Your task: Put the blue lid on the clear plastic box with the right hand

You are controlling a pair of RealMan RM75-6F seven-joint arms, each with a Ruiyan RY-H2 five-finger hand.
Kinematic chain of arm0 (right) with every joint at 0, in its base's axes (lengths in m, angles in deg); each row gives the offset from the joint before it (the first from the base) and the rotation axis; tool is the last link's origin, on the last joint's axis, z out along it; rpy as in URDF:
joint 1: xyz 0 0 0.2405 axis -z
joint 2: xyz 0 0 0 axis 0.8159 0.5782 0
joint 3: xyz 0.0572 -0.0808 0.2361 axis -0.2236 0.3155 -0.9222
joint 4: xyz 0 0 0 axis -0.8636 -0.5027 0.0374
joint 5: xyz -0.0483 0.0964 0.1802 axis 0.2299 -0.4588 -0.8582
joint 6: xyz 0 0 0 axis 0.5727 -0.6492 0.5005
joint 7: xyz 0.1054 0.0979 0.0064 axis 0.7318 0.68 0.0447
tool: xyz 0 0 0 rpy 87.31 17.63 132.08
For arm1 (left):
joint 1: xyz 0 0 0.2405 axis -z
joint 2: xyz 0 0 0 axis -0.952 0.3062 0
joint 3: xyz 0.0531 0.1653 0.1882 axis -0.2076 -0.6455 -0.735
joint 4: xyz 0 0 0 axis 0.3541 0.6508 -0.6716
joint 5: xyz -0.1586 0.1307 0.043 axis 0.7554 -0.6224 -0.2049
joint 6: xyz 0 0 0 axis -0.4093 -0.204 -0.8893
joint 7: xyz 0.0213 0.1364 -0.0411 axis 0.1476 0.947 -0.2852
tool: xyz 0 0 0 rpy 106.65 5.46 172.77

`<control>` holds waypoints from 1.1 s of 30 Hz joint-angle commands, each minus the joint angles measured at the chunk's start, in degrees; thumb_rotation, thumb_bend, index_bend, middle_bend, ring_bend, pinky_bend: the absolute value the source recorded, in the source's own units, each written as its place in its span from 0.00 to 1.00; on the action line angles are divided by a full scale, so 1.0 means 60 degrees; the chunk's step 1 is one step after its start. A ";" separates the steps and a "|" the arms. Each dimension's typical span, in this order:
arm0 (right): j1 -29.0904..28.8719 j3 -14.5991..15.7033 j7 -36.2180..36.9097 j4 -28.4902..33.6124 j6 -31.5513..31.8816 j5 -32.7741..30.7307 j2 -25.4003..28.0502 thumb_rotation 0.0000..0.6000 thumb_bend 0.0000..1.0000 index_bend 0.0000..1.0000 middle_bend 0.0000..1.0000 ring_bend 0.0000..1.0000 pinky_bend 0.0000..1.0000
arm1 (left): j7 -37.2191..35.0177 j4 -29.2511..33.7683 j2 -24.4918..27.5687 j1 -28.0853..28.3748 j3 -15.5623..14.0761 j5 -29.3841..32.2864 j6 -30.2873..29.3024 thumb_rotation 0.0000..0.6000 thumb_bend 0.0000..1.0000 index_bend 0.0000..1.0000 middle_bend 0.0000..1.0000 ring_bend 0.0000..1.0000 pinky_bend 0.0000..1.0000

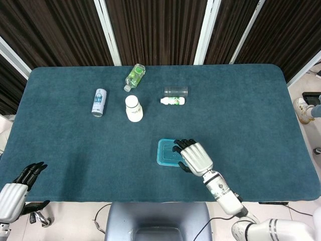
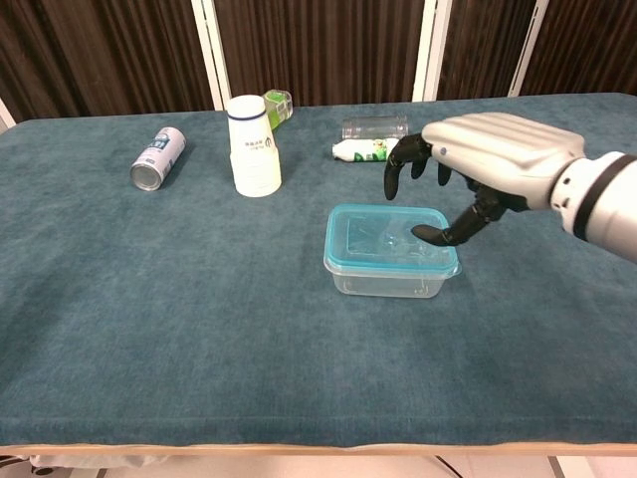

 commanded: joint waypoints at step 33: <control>-0.1274 -0.0032 -0.2043 -0.0734 0.0011 -0.2907 -0.1121 1.00 0.37 0.49 0.38 0.35 0.51 | -0.0193 -0.0029 0.0066 0.0005 -0.0015 0.0002 0.0014 1.00 0.46 0.13 0.09 0.09 0.40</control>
